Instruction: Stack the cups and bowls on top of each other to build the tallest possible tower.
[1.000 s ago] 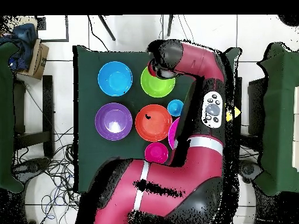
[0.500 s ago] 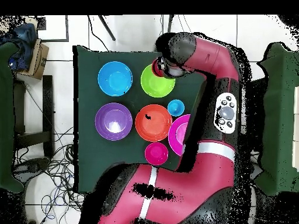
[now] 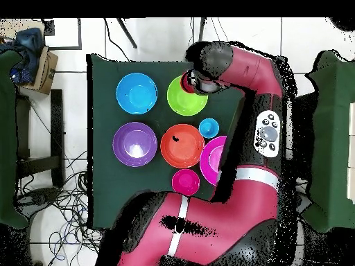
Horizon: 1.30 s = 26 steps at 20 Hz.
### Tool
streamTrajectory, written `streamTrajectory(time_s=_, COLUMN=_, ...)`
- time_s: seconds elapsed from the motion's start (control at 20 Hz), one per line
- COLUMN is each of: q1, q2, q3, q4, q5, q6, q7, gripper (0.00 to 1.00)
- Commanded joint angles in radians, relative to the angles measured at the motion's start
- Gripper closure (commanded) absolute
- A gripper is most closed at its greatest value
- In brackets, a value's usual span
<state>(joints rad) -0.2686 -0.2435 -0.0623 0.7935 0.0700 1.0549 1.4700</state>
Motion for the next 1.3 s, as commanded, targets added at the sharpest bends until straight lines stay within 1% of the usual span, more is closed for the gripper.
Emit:
streamTrajectory(time_s=0.05, q1=0.009, q2=0.085, q3=0.101, q4=-0.023, q5=-0.021, q6=0.019, q7=0.011, gripper=1.0)
streamTrajectory(time_s=0.5, q1=0.023, q2=0.122, q3=0.08, q4=-0.072, q5=-0.024, q6=0.027, q7=0.039, gripper=1.0)
streamTrajectory(time_s=0.85, q1=0.028, q2=0.112, q3=0.074, q4=-0.032, q5=-0.028, q6=-0.014, q7=0.039, gripper=1.0)
streamTrajectory(time_s=1.2, q1=0.034, q2=0.132, q3=0.069, q4=-0.061, q5=-0.028, q6=-0.013, q7=0.048, gripper=1.0)
streamTrajectory(time_s=1.3, q1=0.036, q2=0.128, q3=0.071, q4=-0.051, q5=-0.027, q6=-0.025, q7=0.047, gripper=1.0)
